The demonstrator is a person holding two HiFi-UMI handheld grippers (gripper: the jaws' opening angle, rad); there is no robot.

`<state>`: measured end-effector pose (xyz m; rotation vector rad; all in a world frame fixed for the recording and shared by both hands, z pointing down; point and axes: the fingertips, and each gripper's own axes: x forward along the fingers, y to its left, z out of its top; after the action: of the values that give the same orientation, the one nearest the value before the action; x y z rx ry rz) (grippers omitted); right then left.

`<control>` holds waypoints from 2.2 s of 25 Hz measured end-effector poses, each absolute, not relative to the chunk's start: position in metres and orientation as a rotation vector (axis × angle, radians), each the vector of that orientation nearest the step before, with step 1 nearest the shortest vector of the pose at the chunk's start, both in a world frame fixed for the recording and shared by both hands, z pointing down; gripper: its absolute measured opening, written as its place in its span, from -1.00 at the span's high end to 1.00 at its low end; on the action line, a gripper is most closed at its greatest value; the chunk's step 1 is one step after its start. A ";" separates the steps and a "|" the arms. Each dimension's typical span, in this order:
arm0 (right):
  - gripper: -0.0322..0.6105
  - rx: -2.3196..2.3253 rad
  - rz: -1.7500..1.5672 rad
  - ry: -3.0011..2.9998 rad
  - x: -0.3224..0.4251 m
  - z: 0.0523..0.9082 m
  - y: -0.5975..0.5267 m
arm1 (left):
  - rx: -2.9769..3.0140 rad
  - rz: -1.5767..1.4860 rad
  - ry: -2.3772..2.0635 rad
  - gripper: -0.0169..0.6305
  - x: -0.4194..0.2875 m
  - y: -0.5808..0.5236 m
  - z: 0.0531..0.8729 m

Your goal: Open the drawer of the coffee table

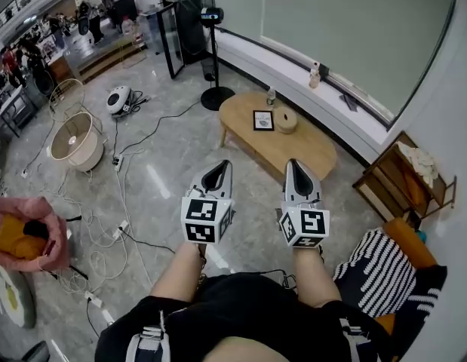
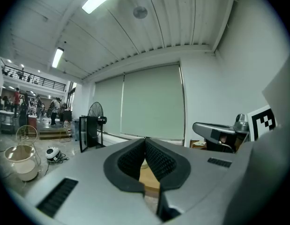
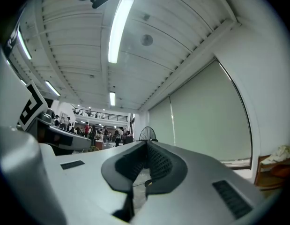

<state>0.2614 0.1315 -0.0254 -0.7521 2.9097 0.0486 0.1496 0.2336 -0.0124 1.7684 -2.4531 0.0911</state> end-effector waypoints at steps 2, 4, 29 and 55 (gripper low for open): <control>0.86 -0.743 0.045 2.907 0.262 -0.028 0.134 | 1.768 0.087 -2.452 0.89 0.151 0.235 -0.013; 0.86 -0.740 0.042 2.910 0.262 -0.029 0.137 | 1.770 0.087 -2.449 0.89 0.152 0.237 -0.013; 0.86 -0.983 0.032 2.897 0.228 0.023 0.128 | 1.909 0.066 -2.292 0.89 0.090 0.223 0.028; 0.86 -1.161 -0.196 2.809 0.148 0.067 -0.301 | 2.017 0.391 -2.149 0.89 0.001 -0.224 0.050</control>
<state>0.1483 -0.3009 0.0671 -1.1608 2.8094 -0.1957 0.0009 -0.2244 0.0502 2.0172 -2.1494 0.3912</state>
